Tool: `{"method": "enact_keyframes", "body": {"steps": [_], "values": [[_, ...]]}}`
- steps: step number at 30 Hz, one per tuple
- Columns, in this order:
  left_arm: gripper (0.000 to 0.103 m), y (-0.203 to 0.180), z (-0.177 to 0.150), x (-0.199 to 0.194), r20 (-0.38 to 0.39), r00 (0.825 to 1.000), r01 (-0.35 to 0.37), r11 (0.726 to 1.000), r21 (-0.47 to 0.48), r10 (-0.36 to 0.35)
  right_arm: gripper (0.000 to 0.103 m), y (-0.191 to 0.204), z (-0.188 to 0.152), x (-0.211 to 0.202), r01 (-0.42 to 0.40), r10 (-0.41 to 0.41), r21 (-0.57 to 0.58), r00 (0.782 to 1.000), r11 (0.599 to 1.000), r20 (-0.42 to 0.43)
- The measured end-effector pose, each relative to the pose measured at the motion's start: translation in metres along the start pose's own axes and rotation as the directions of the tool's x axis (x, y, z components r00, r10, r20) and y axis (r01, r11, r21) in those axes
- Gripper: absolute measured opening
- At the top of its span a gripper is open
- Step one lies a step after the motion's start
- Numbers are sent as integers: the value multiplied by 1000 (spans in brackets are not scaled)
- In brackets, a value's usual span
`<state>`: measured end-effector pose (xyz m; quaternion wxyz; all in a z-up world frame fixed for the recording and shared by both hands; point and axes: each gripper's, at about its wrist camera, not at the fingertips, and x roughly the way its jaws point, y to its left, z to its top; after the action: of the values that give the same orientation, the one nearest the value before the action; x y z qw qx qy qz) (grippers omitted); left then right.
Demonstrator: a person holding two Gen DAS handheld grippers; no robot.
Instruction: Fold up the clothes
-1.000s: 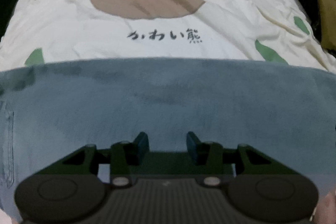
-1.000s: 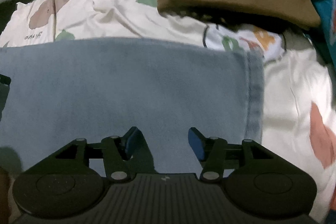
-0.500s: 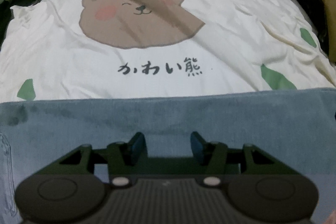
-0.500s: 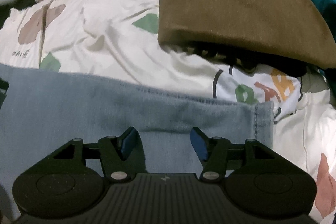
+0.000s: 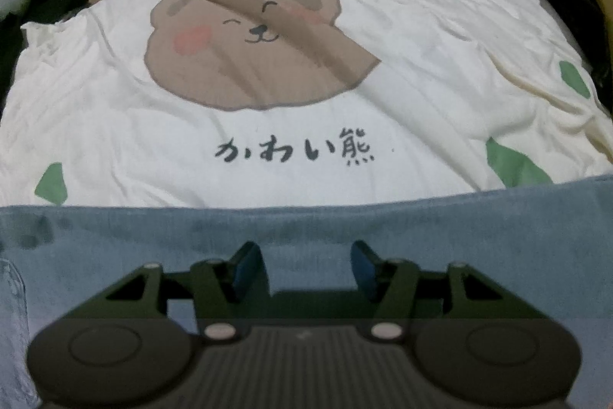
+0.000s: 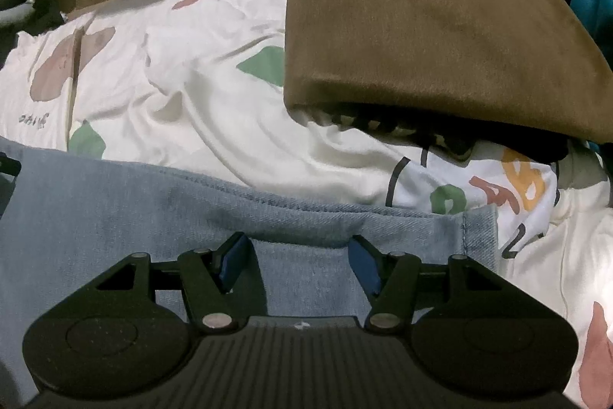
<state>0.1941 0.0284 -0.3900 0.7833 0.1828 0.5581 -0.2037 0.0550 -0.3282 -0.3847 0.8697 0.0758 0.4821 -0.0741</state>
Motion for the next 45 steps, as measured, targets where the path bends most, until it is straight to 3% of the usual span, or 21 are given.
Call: {"method": "enact_keyframes", "body": {"steps": [6,14,22,30,35,38,45], "values": [[47,-14,2,-5,31,999,-37,995,91,35,63,0,-4,-3,-8,9,-15,999,1000,46],[39,-34,23,-12,61,998,-3,988,154,-6,61,-1,-1,-3,-11,10,3,999,1000,49],[39,-62,46,-15,97,993,39,970,239,-63,61,1,1,-2,-3,2,21,998,1000,55],[39,-91,47,-20,90,987,98,947,304,-131,59,1,4,-6,-5,5,-8,995,1000,101],[39,-106,45,-24,86,983,121,929,350,-160,50,-9,31,9,-42,38,76,998,996,58],[39,-113,44,-27,84,981,134,923,361,-176,49,-6,34,15,-20,18,44,999,999,49],[39,-125,46,-28,74,972,180,905,384,-225,47,-23,31,-14,-51,34,139,992,989,119]]}}
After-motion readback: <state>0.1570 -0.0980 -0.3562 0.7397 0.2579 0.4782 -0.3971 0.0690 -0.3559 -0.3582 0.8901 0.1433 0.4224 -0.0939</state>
